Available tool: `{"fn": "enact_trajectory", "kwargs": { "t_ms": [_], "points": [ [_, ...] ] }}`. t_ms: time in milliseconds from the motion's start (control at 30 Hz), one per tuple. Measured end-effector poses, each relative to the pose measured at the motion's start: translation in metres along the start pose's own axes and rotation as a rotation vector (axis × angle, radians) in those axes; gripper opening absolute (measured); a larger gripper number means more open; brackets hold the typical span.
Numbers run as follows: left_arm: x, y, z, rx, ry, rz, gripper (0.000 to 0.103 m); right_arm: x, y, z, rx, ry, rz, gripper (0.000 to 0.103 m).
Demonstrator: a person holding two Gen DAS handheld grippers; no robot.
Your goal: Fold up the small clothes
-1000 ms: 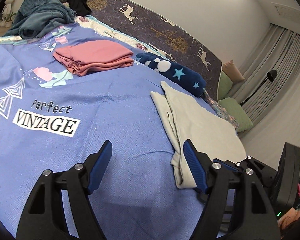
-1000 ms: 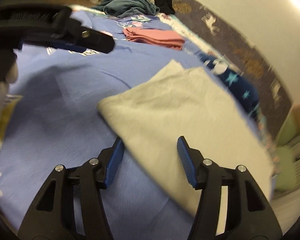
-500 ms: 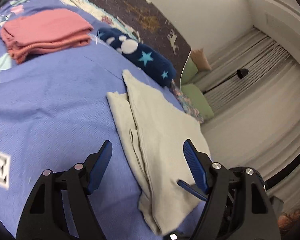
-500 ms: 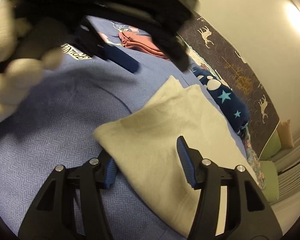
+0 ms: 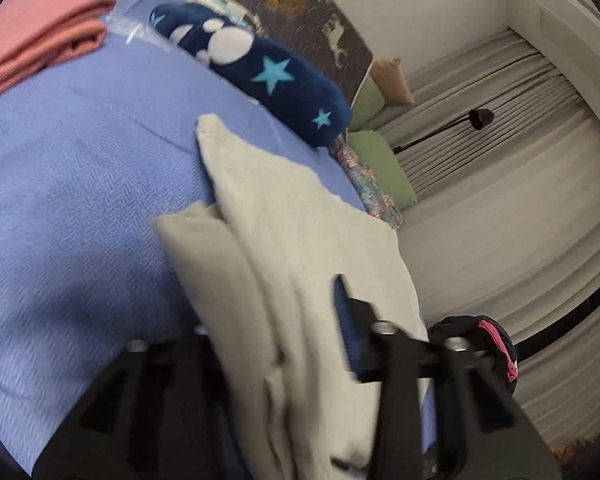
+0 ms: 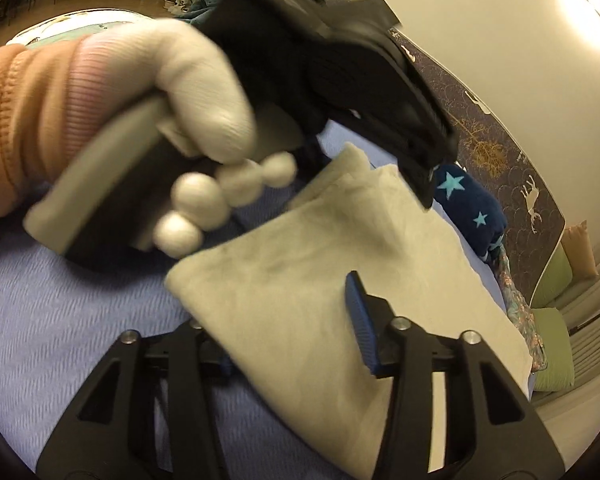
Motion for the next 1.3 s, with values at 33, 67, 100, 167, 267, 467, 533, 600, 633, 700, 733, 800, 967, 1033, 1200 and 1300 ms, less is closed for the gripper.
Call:
{"fn": "enact_trajectory", "kwargs": {
  "t_ms": [33, 67, 100, 167, 267, 467, 533, 600, 633, 700, 733, 800, 967, 1033, 1200, 1300],
  "points": [
    [0.004, -0.001, -0.003, 0.012, -0.004, 0.02, 0.01, -0.001, -0.001, 0.0, -0.003, 0.002, -0.003, 0.022],
    [0.008, -0.002, -0.004, 0.019, 0.0, 0.049, 0.008, -0.003, -0.002, 0.001, -0.009, 0.008, -0.011, 0.011],
    [0.008, -0.004, -0.004, 0.017, 0.005, 0.061, 0.008, -0.008, -0.003, 0.003, -0.018, 0.012, -0.027, 0.01],
    [0.003, -0.008, -0.002, 0.011, -0.006, 0.051, 0.008, -0.022, -0.005, 0.011, -0.046, -0.019, -0.106, 0.009],
    [-0.014, -0.013, 0.001, 0.0, -0.013, 0.02, 0.008, -0.043, -0.005, 0.021, -0.075, -0.044, -0.203, 0.009],
    [-0.047, -0.026, 0.001, -0.016, -0.03, -0.03, 0.008, -0.072, -0.002, 0.04, -0.123, -0.061, -0.292, 0.009],
    [-0.054, -0.029, -0.001, -0.015, -0.044, -0.032, 0.008, -0.085, 0.002, 0.045, -0.133, -0.069, -0.338, 0.009],
    [-0.061, -0.033, -0.005, -0.015, -0.05, -0.026, 0.008, -0.095, 0.005, 0.048, -0.136, -0.076, -0.378, 0.009],
    [-0.065, -0.035, -0.007, -0.015, -0.051, -0.024, 0.008, -0.103, 0.008, 0.051, -0.138, -0.078, -0.404, 0.009],
    [-0.073, -0.038, -0.012, -0.014, -0.051, -0.031, 0.008, -0.116, 0.013, 0.055, -0.142, -0.077, -0.442, 0.009],
    [-0.08, -0.038, -0.015, -0.012, -0.055, -0.043, 0.008, -0.125, 0.017, 0.057, -0.145, -0.078, -0.467, 0.009],
    [-0.09, -0.039, -0.021, -0.009, -0.063, -0.062, 0.008, -0.136, 0.023, 0.062, -0.15, -0.082, -0.503, 0.009],
    [-0.116, -0.037, -0.037, 0.002, -0.078, -0.096, 0.008, -0.157, 0.037, 0.073, -0.168, -0.071, -0.556, 0.009],
    [-0.124, -0.036, -0.043, 0.006, -0.084, -0.109, 0.008, -0.166, 0.044, 0.078, -0.176, -0.072, -0.577, 0.009],
    [-0.149, -0.033, -0.063, 0.019, -0.105, -0.144, 0.008, -0.189, 0.065, 0.086, -0.19, -0.069, -0.631, 0.009],
    [-0.162, -0.031, -0.076, 0.026, -0.122, -0.163, 0.008, -0.202, 0.077, 0.089, -0.195, -0.07, -0.667, 0.009]
  ]
}}
Point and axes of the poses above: each gripper's, at about its wrist camera, not at the fingertips, and z roughly against the way its jaws point, x to its left, y to its underside, the point moved 10 cm from there along -z, roughly the way its jaws point, and after that the axes turned 4 degrees about -z, right-handed, at the moved point
